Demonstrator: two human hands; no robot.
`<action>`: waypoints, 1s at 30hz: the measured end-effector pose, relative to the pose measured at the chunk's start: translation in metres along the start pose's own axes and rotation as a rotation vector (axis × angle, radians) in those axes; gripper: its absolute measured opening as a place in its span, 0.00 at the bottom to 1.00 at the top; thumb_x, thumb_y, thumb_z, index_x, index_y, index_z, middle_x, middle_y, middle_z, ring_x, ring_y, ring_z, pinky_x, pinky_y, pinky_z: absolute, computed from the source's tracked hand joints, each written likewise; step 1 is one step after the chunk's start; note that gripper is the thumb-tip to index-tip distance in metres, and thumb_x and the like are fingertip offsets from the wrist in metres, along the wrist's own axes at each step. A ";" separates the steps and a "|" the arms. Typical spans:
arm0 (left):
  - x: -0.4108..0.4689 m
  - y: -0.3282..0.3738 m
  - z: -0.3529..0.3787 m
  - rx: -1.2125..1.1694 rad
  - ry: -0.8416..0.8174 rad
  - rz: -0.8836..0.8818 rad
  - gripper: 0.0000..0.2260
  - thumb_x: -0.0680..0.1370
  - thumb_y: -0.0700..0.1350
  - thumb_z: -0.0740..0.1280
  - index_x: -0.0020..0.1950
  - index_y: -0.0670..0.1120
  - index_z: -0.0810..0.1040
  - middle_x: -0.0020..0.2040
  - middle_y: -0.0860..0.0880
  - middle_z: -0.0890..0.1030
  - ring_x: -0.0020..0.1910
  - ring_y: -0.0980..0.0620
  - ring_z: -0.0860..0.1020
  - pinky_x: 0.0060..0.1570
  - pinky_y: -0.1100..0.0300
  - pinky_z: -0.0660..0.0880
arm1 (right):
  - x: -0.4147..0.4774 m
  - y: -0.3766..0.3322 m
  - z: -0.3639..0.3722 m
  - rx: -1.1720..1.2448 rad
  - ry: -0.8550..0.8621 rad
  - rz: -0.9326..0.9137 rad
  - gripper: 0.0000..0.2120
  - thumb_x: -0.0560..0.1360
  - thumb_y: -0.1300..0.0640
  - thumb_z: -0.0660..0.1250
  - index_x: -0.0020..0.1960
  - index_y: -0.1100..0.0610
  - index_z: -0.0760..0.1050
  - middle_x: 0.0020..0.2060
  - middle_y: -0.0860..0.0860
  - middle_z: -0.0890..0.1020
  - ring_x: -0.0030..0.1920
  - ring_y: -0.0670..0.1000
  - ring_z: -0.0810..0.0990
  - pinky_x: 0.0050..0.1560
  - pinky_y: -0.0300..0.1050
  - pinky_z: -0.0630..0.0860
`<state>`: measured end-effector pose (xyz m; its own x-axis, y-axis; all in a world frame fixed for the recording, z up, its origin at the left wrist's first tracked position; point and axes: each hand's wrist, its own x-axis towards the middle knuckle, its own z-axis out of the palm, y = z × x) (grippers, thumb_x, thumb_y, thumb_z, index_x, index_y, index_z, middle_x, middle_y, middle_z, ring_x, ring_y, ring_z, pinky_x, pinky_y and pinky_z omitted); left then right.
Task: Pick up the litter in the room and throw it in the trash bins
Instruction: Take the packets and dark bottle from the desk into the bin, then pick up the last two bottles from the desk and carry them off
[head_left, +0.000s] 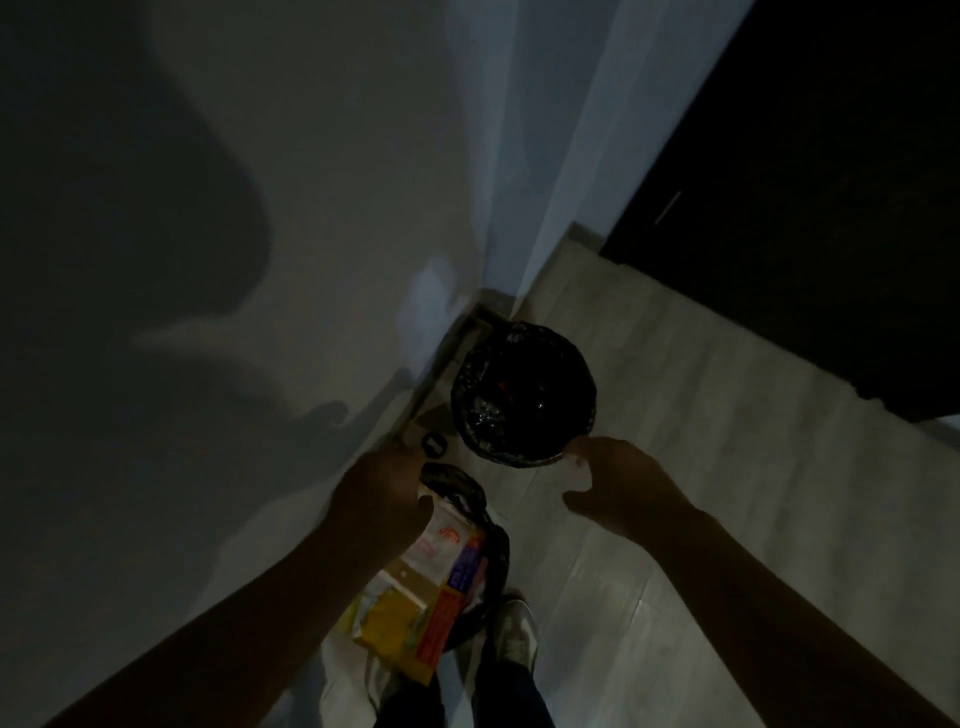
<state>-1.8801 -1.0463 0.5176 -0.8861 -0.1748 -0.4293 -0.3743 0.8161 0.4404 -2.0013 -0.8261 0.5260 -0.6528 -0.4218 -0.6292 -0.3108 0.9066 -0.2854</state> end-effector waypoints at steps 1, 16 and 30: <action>-0.008 0.007 -0.013 -0.020 0.005 0.018 0.13 0.75 0.40 0.66 0.53 0.31 0.77 0.48 0.34 0.78 0.48 0.36 0.77 0.48 0.51 0.73 | -0.015 -0.007 -0.012 0.005 0.010 -0.007 0.25 0.74 0.51 0.69 0.69 0.52 0.67 0.62 0.51 0.75 0.62 0.49 0.73 0.60 0.40 0.70; -0.142 0.105 -0.208 -0.069 0.133 0.184 0.16 0.77 0.46 0.66 0.62 0.41 0.74 0.59 0.43 0.76 0.58 0.46 0.75 0.56 0.56 0.71 | -0.224 -0.104 -0.180 0.065 0.351 -0.138 0.24 0.73 0.51 0.71 0.68 0.50 0.70 0.61 0.48 0.78 0.58 0.47 0.76 0.54 0.37 0.73; -0.248 0.221 -0.436 0.165 0.650 0.491 0.21 0.76 0.52 0.67 0.68 0.49 0.71 0.61 0.50 0.75 0.59 0.52 0.75 0.57 0.63 0.69 | -0.391 -0.177 -0.366 0.029 0.829 -0.435 0.25 0.71 0.47 0.72 0.66 0.46 0.71 0.58 0.40 0.76 0.56 0.40 0.75 0.60 0.38 0.74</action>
<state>-1.8624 -1.0634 1.0652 -0.9384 -0.0194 0.3451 0.0965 0.9440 0.3155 -1.9438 -0.8250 1.0873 -0.7711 -0.5854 0.2503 -0.6330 0.6629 -0.3998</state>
